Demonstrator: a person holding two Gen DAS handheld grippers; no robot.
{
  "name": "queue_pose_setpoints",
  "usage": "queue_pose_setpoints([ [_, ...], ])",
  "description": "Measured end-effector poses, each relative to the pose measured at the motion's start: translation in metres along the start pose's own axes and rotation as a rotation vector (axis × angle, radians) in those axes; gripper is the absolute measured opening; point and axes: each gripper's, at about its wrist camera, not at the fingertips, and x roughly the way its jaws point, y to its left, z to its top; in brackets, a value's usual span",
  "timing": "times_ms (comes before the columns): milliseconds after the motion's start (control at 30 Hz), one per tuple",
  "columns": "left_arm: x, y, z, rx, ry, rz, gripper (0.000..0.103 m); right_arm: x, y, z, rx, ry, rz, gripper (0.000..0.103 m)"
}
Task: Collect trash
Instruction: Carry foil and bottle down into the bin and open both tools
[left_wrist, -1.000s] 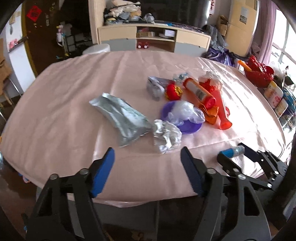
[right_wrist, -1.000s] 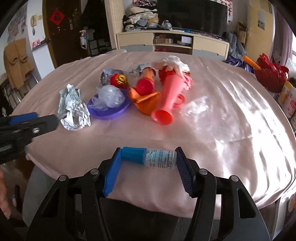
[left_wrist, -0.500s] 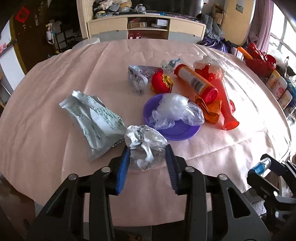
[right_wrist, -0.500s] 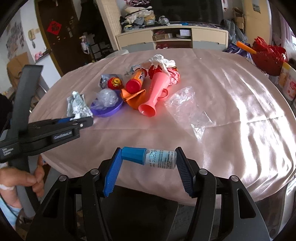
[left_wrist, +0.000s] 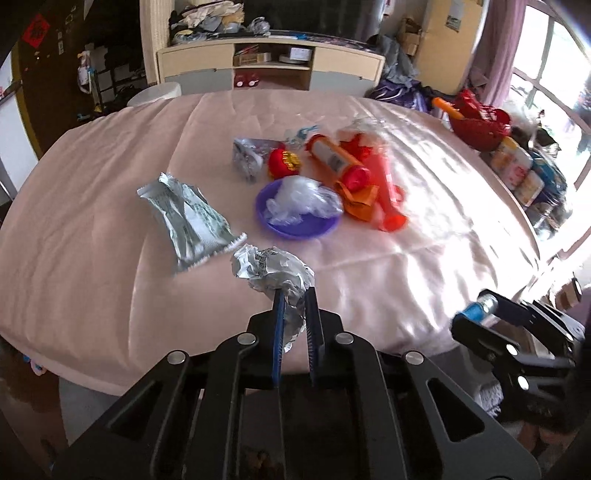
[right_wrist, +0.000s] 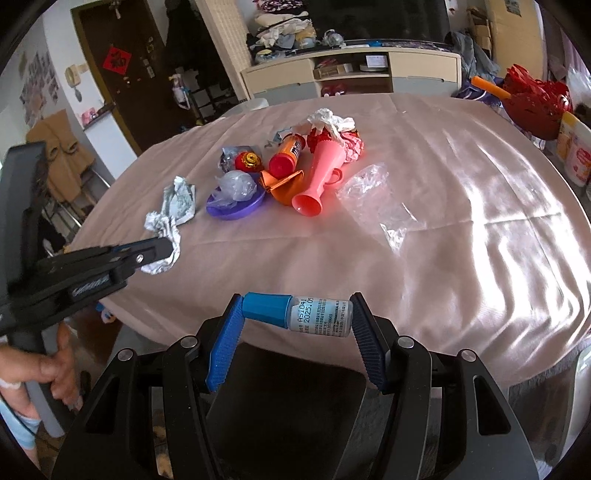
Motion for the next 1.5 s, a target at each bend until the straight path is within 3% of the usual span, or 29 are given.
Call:
queue_pose_setpoints([
  [233, -0.025, -0.017, -0.039, -0.020, 0.018, -0.019, 0.009, -0.017, -0.002, -0.012, 0.000, 0.017, -0.009, 0.059],
  [467, -0.006, -0.022, -0.105, -0.063, 0.143, -0.058, 0.009, -0.014, -0.001, -0.037, 0.014, 0.075, -0.002, 0.059],
  [733, 0.008, -0.043, -0.136, 0.024, 0.208, -0.086, 0.009, 0.004, 0.004, -0.062, 0.035, 0.146, -0.025, 0.059],
  [933, 0.010, -0.041, -0.140, 0.013, 0.228, -0.094, 0.010, 0.021, 0.009, -0.068, 0.031, 0.200, -0.009, 0.059],
  [1067, 0.011, -0.040, -0.141, 0.015, 0.233, -0.099, 0.016, 0.024, 0.015, -0.067, 0.023, 0.202, -0.002, 0.060],
  [1200, 0.011, -0.038, -0.142, 0.017, 0.234, -0.082, 0.030, 0.028, 0.016, -0.066, 0.025, 0.216, -0.013, 0.061],
  [1267, 0.010, -0.034, -0.142, 0.004, 0.231, -0.072, 0.040, 0.027, 0.015, -0.066, 0.029, 0.214, -0.023, 0.069],
  [1500, 0.006, -0.020, -0.141, -0.028, 0.224, -0.054, 0.046, 0.020, 0.005, -0.060, 0.054, 0.183, -0.058, 0.074],
])
